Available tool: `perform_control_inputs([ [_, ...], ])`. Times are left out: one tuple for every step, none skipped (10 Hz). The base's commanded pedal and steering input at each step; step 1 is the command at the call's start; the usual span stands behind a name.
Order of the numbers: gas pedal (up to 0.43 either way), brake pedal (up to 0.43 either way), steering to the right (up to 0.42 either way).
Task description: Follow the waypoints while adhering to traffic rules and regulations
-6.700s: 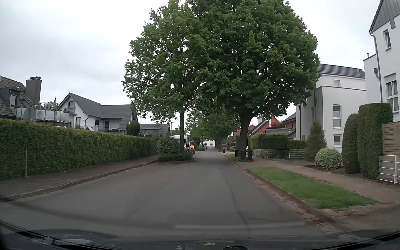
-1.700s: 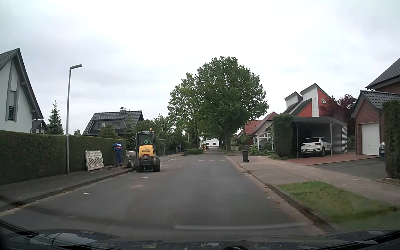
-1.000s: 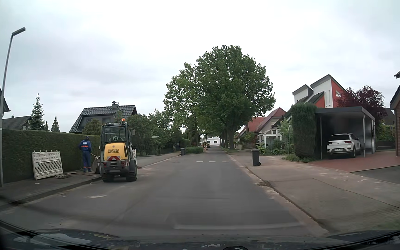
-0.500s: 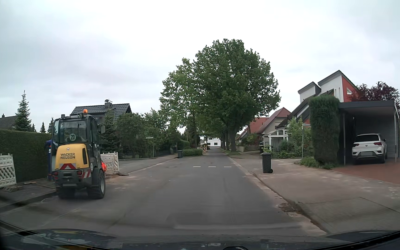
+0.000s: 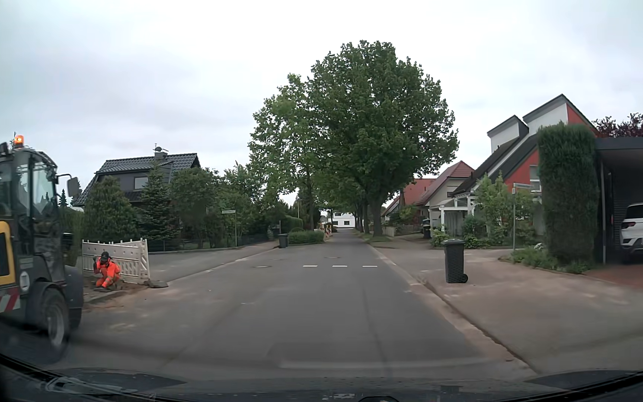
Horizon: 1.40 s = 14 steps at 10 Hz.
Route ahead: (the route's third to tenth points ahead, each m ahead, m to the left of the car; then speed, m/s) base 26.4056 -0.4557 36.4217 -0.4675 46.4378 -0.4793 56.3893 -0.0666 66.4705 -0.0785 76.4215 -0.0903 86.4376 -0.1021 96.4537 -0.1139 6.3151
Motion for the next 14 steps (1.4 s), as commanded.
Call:
perform_control_inputs([
  [0.0,0.0,0.0],
  [0.0,0.0,0.001],
  [0.0,0.0,0.001],
  [0.0,0.0,0.002],
  [0.0,0.03,0.002],
  [0.0,0.091,0.002],
  [0.0,0.116,0.002],
  [0.0,0.14,0.002],
  [0.0,0.152,0.002],
  [0.0,0.171,0.002],
  [0.0,0.177,0.002],
  [0.0,0.177,0.001],
  [0.0,0.183,0.001],
  [0.0,0.189,0.001],
])
